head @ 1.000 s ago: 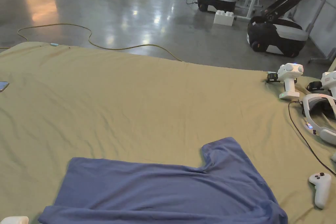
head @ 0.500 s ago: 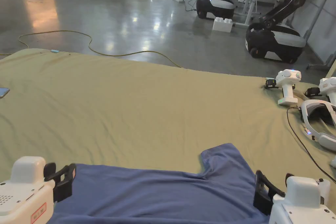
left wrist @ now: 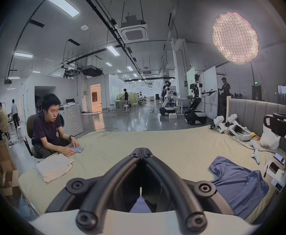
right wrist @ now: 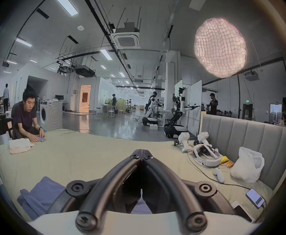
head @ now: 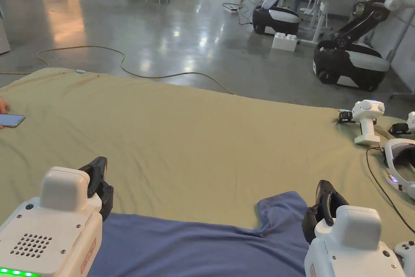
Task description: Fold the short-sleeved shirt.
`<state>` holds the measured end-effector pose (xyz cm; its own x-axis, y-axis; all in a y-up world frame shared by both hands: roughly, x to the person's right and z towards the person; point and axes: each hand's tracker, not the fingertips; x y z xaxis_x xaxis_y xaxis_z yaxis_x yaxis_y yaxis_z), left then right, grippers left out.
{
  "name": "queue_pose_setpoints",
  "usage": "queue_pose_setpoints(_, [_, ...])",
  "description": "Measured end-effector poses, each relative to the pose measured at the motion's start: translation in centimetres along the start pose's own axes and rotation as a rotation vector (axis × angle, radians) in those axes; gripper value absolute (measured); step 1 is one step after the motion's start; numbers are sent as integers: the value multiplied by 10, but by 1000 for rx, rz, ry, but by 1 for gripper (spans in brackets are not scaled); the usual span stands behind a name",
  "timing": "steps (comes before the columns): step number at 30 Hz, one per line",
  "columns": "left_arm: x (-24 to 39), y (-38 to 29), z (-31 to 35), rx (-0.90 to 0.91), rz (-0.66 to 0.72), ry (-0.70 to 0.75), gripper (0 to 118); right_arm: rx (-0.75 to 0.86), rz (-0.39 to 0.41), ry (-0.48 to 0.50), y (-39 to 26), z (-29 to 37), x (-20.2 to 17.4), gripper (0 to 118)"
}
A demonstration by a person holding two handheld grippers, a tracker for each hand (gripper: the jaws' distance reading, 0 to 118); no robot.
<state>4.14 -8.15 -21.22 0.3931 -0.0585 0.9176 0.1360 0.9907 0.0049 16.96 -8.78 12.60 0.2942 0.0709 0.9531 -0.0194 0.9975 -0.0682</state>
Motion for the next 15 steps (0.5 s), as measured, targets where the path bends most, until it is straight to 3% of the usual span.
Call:
queue_pose_setpoints(4, [-8,-14,-18,-51,-11,20,0,-3,6,14,-4,-7,-6,0])
queue_pose_setpoints(15, [-70,-91,-160,-530,63,-12,0,-133,1,19,-27,-39,2,0])
